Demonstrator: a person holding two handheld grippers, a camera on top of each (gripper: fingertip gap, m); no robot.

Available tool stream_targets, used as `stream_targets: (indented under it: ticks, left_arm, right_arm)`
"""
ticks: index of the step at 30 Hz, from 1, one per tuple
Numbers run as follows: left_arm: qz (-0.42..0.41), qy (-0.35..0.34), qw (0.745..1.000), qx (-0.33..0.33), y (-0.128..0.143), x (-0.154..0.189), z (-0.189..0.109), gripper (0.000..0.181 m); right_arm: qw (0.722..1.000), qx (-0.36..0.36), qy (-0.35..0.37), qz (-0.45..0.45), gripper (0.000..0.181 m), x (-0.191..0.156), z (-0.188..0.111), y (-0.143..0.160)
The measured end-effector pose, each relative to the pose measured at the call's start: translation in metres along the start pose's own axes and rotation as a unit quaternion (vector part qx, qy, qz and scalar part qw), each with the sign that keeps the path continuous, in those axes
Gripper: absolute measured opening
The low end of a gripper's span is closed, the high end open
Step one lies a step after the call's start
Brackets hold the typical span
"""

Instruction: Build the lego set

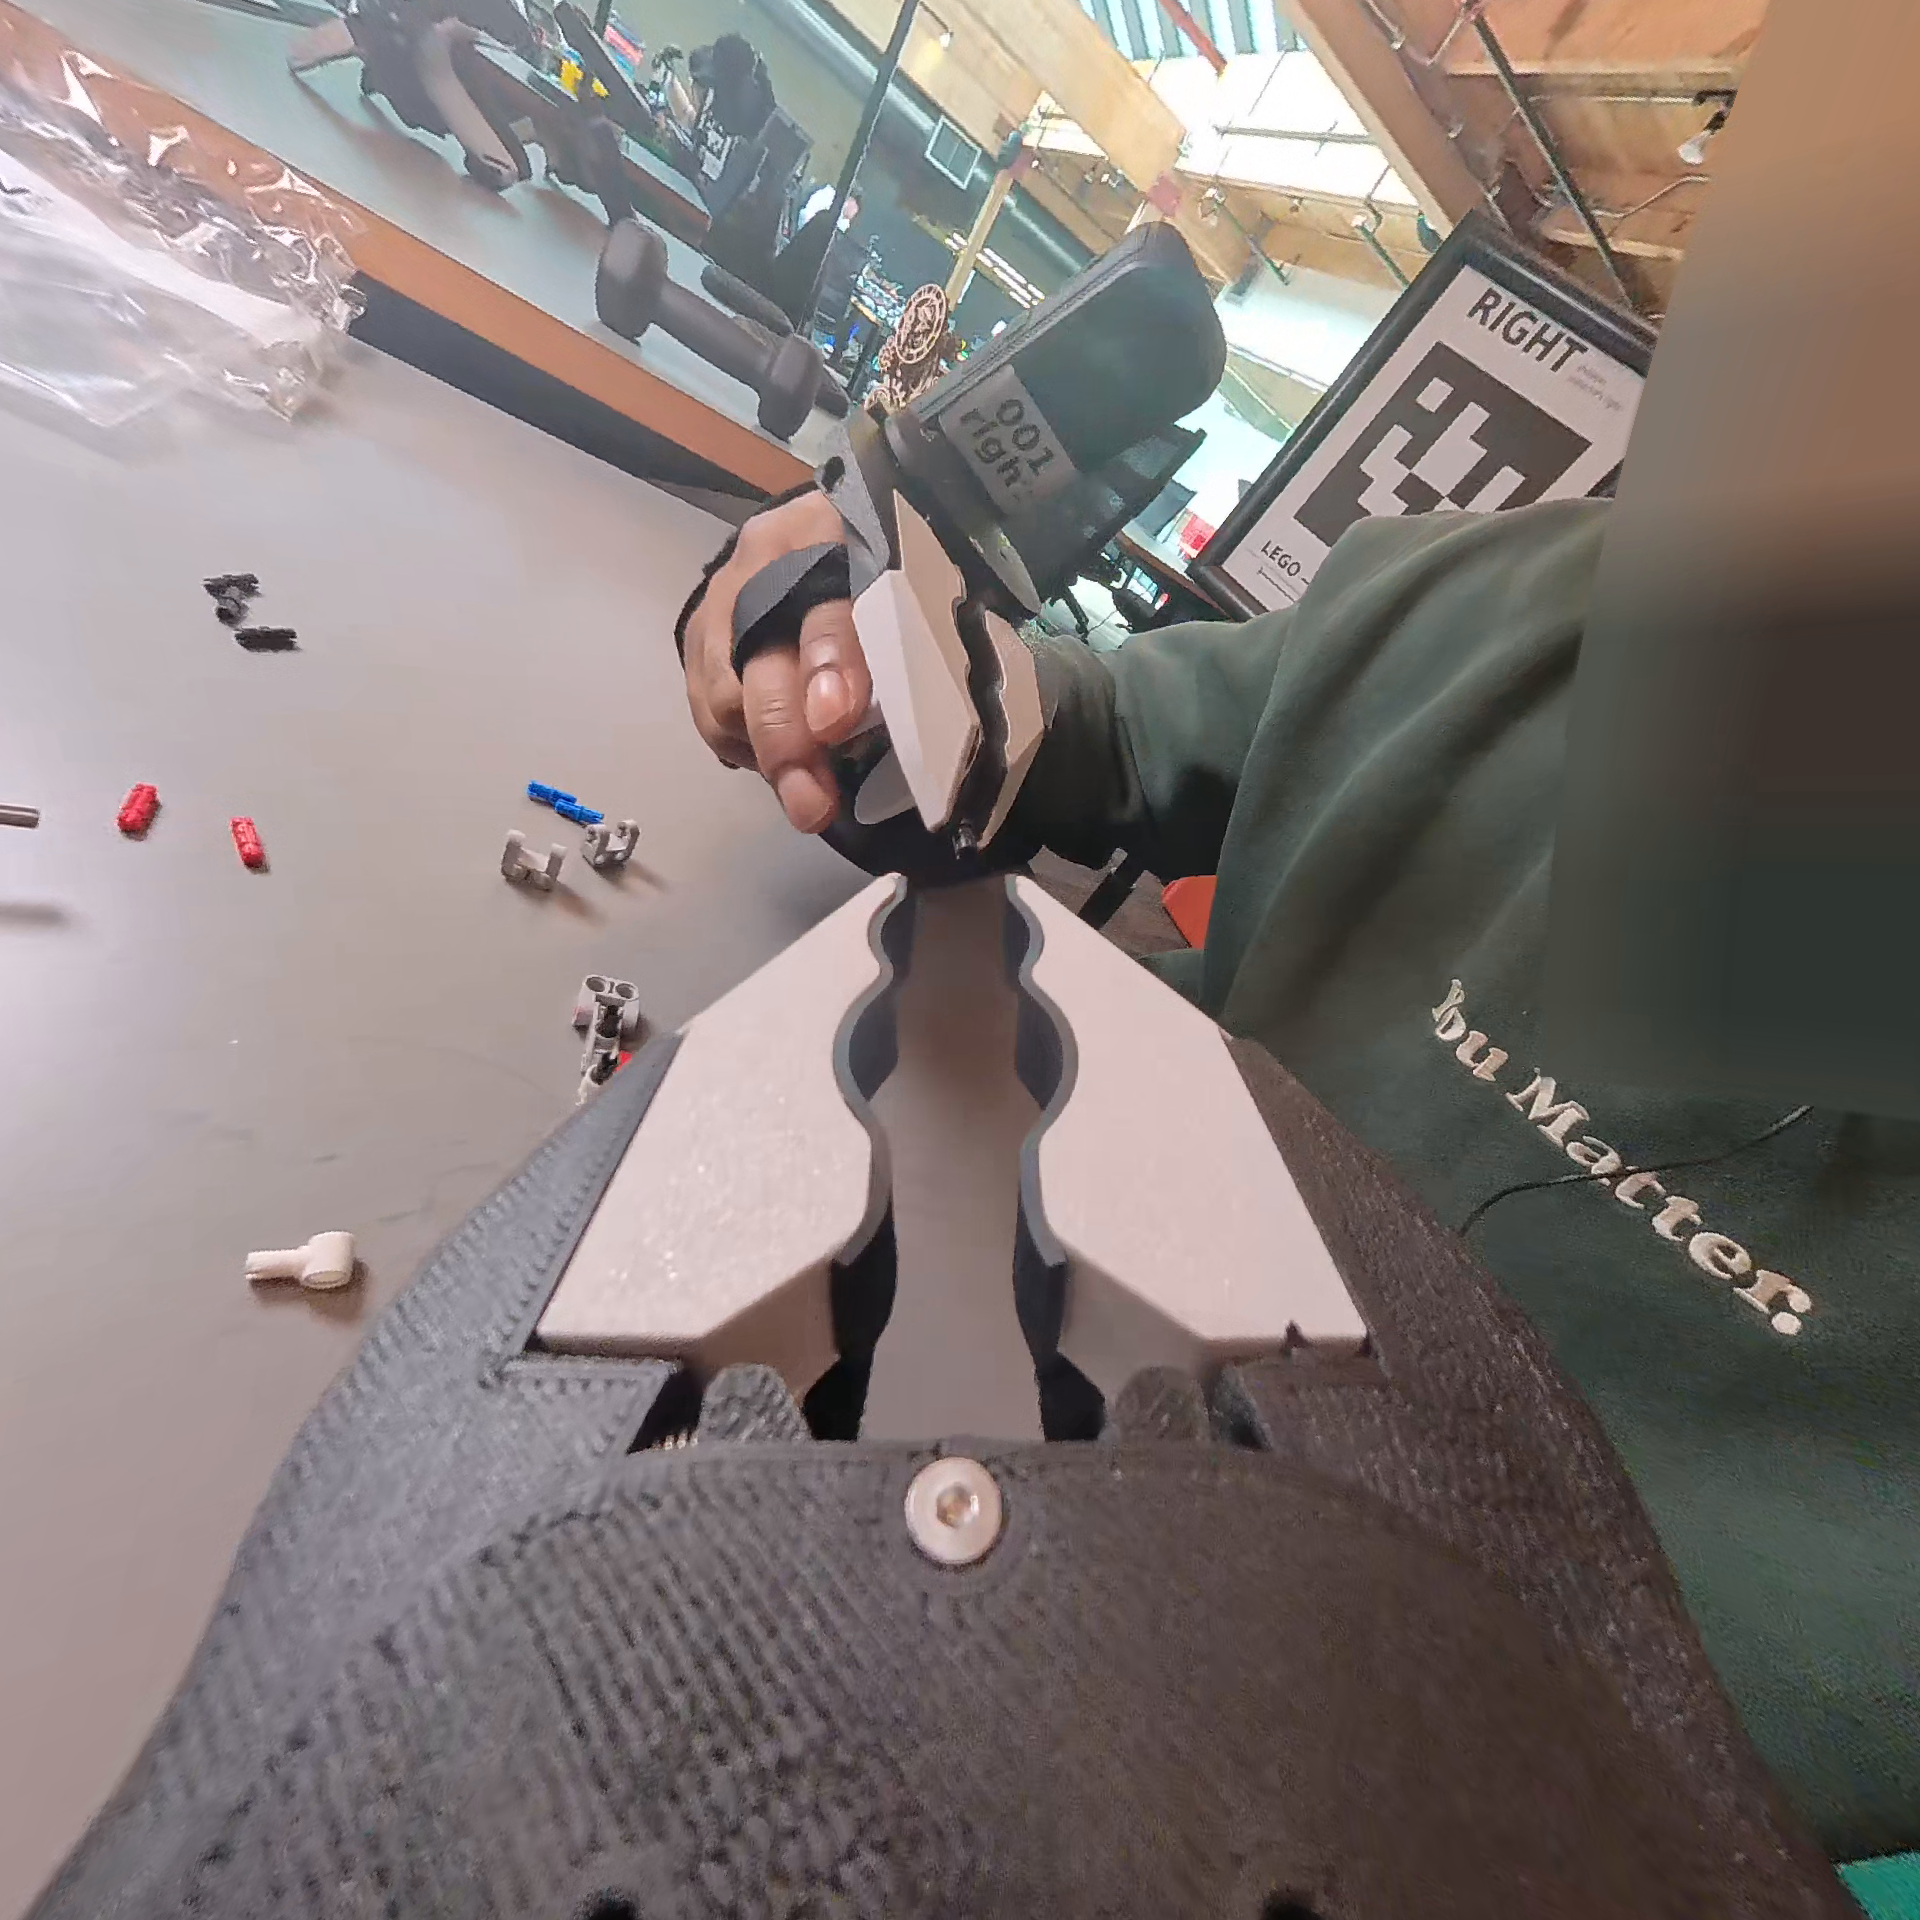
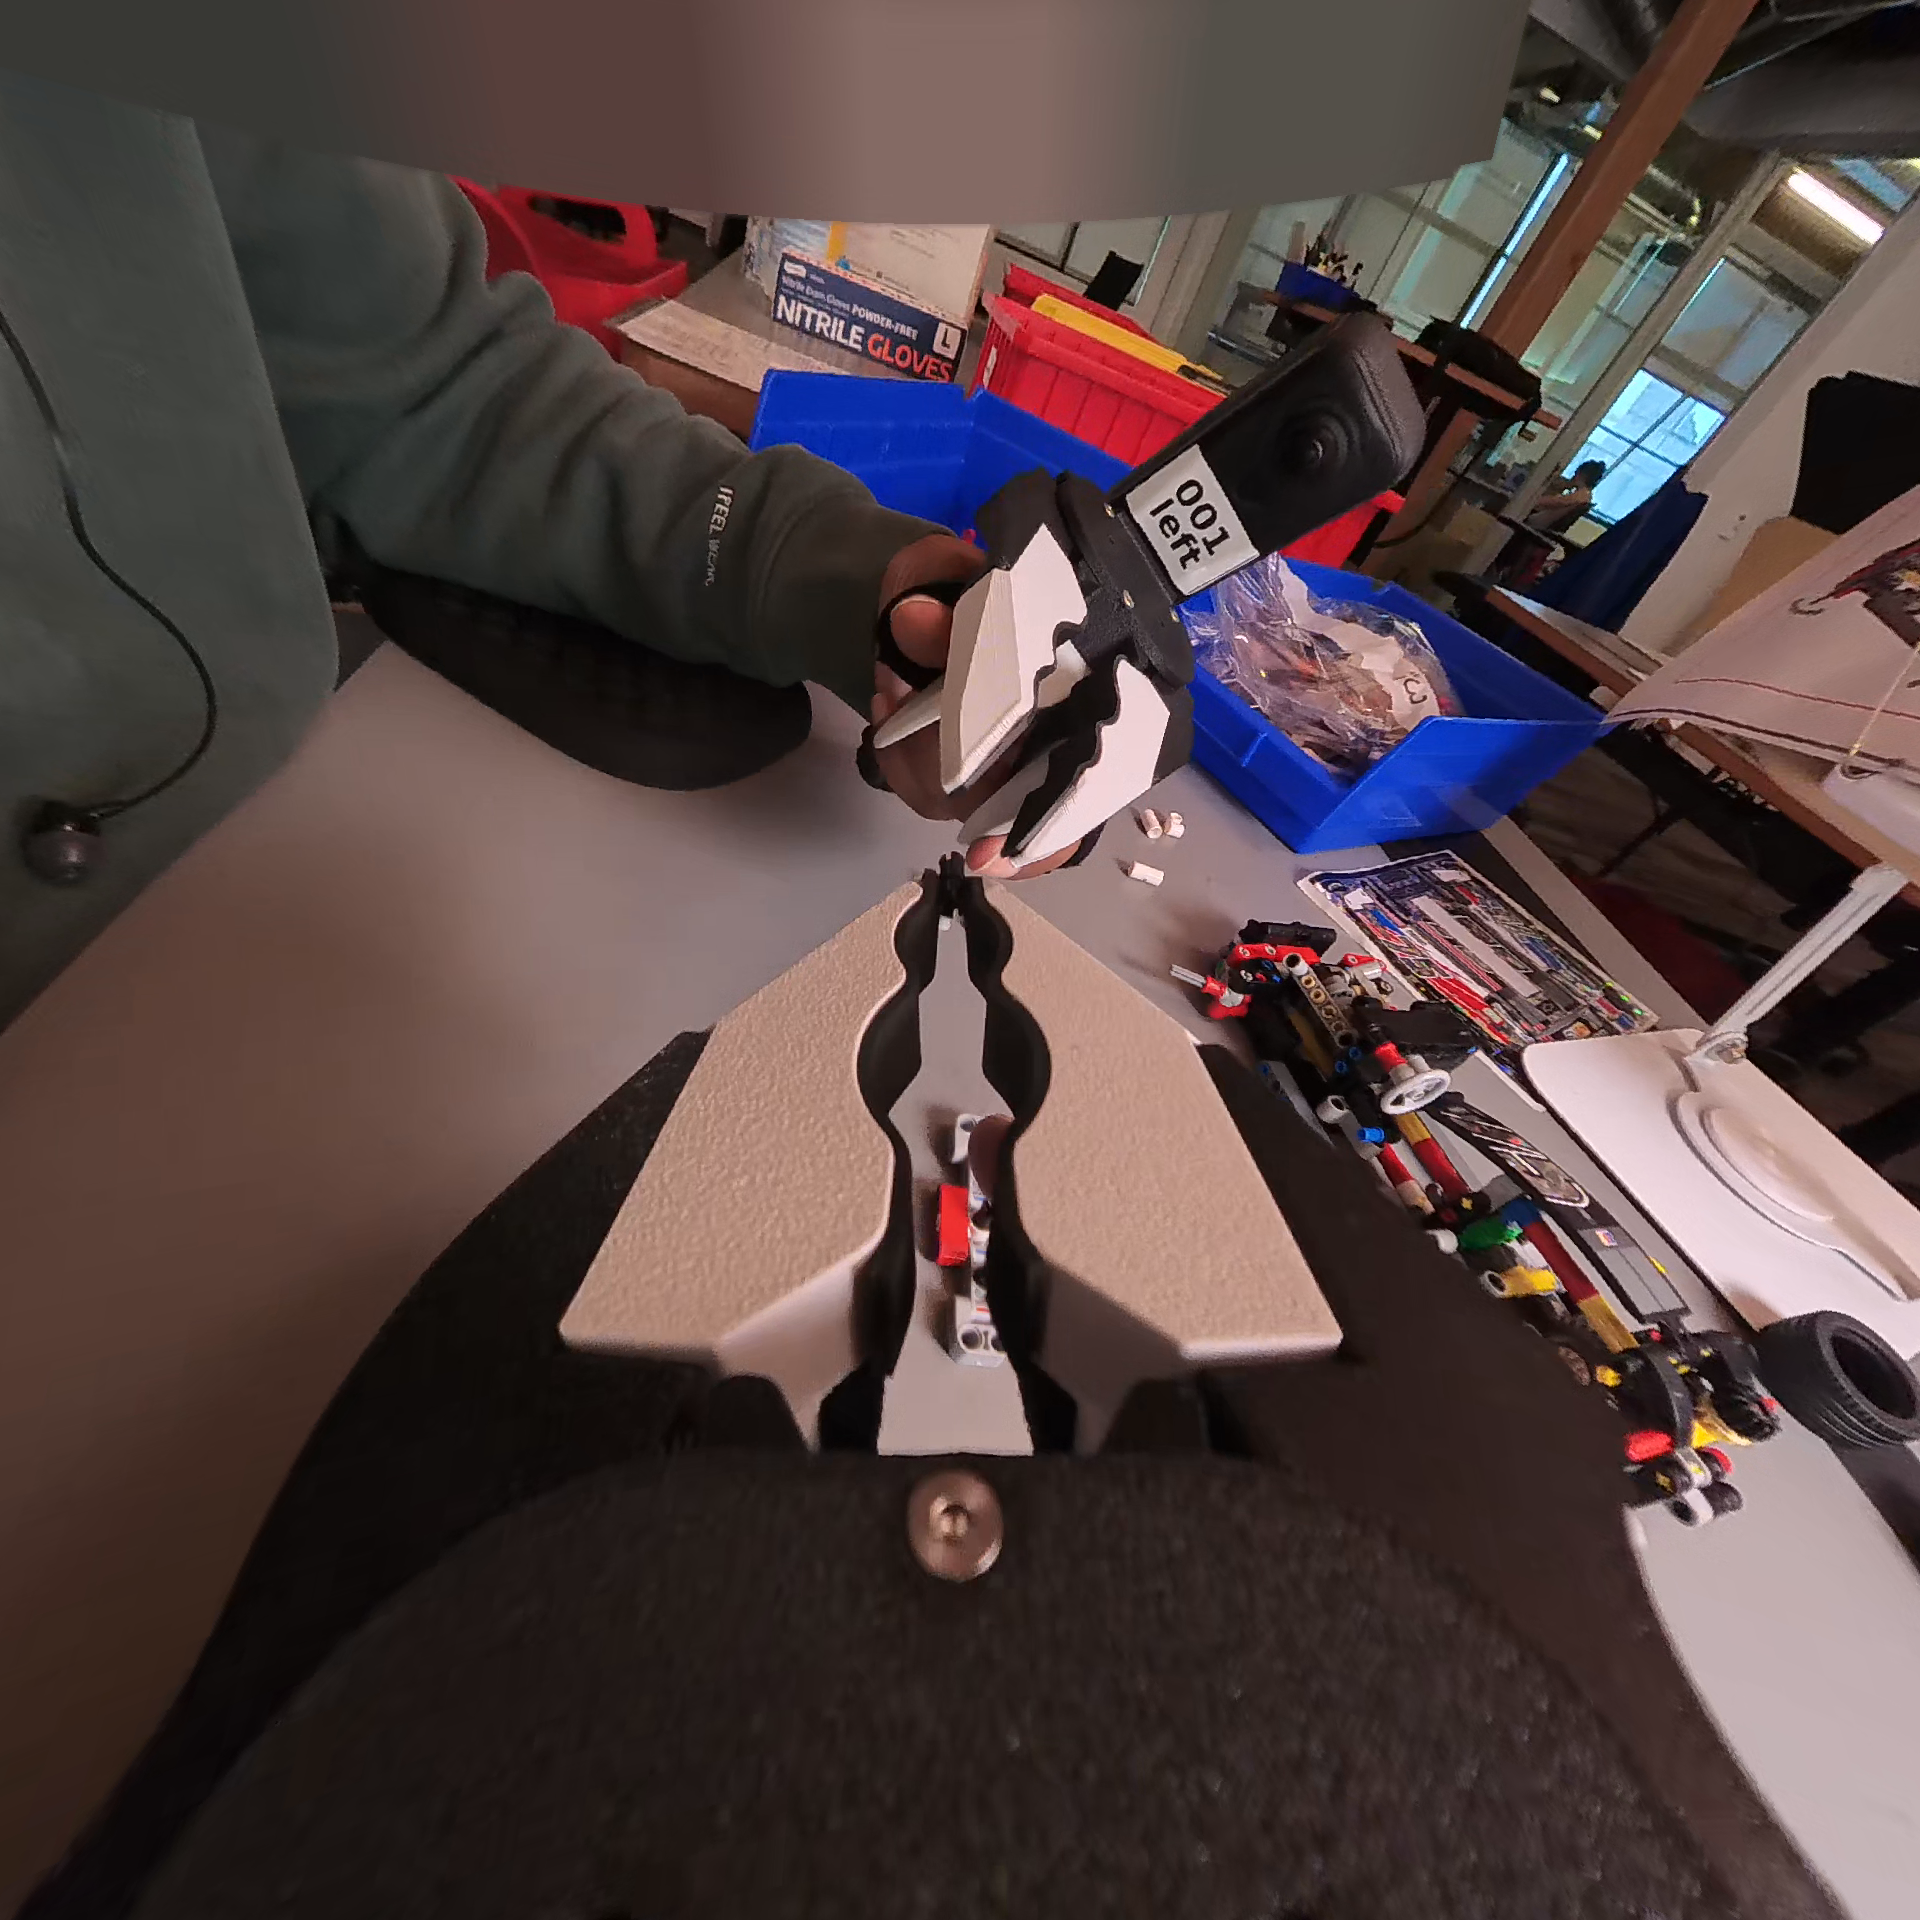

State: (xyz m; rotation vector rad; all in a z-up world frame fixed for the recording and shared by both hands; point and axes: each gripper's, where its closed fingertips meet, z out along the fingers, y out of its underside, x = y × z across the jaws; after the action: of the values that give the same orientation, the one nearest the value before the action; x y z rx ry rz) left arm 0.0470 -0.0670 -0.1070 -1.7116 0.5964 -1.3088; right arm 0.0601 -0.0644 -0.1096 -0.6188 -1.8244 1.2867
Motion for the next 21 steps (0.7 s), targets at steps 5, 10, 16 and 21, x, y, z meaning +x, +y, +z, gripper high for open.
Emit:
stream_targets:
  ticks: [5, 10, 16, 21]
  left_arm:
    - [0.007, -0.016, 1.0, -0.015, 0.006, -0.006, 0.001, 0.014]
    - [0.034, -0.071, 0.996, -0.053, 0.018, -0.021, 0.003, 0.015]
    - [0.094, -0.167, 0.971, -0.141, 0.046, -0.053, 0.003, 0.023]
    - [0.099, -0.197, 0.962, -0.159, 0.052, -0.065, -0.001, 0.026]
  right_arm:
    - [1.0, 0.001, -0.004, 0.009, 0.003, 0.0, 0.001, 0.001]
    - [1.0, 0.001, -0.006, 0.019, 0.003, 0.001, 0.001, 0.002]
    - [0.999, 0.005, -0.011, 0.034, 0.003, 0.001, 0.001, 0.002]
    - [0.998, 0.019, -0.014, 0.055, 0.003, 0.003, 0.001, -0.001]
